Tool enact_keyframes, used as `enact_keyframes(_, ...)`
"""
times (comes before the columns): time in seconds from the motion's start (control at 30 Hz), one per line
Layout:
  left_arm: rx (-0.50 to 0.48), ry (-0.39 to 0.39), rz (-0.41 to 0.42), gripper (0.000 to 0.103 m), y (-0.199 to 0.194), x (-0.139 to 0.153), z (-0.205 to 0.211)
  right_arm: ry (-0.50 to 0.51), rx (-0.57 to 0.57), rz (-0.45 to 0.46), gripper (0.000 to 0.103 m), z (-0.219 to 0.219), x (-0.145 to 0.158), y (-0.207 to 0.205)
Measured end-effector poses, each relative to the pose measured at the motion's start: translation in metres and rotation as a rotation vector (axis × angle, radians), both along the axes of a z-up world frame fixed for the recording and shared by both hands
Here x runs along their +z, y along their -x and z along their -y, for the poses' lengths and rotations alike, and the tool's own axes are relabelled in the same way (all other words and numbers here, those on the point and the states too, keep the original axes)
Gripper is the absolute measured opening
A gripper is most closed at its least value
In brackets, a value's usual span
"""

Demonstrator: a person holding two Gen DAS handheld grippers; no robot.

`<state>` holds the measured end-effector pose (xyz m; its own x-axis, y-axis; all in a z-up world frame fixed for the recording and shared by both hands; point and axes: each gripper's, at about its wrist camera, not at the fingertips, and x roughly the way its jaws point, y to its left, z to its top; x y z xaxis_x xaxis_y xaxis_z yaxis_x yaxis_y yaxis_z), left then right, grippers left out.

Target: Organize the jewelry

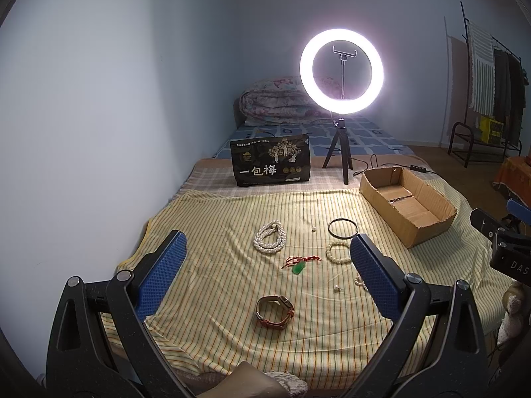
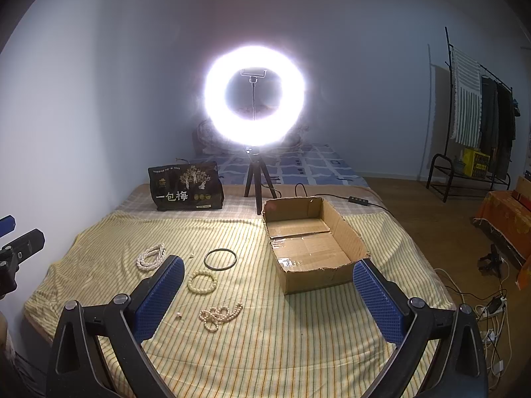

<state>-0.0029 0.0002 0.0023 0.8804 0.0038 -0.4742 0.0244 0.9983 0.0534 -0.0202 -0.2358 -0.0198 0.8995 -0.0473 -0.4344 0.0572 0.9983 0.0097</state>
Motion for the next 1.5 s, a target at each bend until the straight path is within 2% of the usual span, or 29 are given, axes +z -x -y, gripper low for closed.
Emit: enact_keyframes(1.5,0.000,-0.003,0.004,0.101,0.0003,0.0007,0.0014,-0.003,0.008,-0.010,0.103,0.0004,-0.0048,-0.0004)
